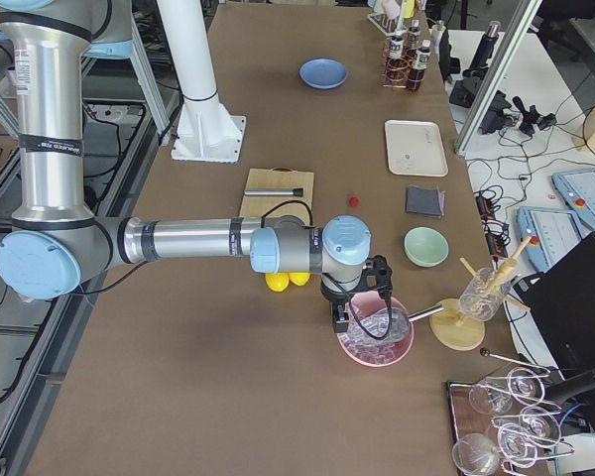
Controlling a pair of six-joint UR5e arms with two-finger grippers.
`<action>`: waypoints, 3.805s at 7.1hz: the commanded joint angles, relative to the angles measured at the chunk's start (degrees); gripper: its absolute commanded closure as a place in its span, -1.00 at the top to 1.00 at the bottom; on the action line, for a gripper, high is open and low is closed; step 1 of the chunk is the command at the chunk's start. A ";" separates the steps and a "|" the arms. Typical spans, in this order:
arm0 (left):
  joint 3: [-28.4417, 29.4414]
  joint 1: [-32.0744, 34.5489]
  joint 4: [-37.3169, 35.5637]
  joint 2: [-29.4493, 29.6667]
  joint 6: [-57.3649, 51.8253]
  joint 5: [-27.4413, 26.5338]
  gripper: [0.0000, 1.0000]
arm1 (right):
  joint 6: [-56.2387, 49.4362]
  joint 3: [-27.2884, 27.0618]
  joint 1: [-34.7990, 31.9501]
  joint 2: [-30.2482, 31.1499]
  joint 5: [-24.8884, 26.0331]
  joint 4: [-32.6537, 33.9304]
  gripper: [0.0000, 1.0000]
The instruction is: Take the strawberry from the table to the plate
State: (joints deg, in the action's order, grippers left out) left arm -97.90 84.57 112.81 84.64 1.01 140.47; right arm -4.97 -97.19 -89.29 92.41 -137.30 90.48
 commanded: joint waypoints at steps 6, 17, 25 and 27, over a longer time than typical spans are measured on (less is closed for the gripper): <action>10.01 -27.03 46.76 -1.68 51.13 -10.69 0.96 | 32.98 -0.72 12.80 -0.04 0.01 -21.92 1.00; 15.02 -34.03 51.81 -1.06 52.16 -18.92 -0.44 | 43.12 -3.27 19.59 -1.80 3.00 -22.19 1.00; 2.52 -26.38 30.53 8.69 62.42 -4.66 -1.00 | 43.20 -3.97 23.52 -3.81 9.14 -23.78 1.00; -7.62 -32.14 19.42 10.27 66.97 -12.63 -1.00 | 48.09 -3.88 25.99 -7.05 10.64 -23.69 1.00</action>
State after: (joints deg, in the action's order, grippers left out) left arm -99.54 56.15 138.76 93.81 64.36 132.58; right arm 39.99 -101.10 -65.25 87.41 -128.16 66.72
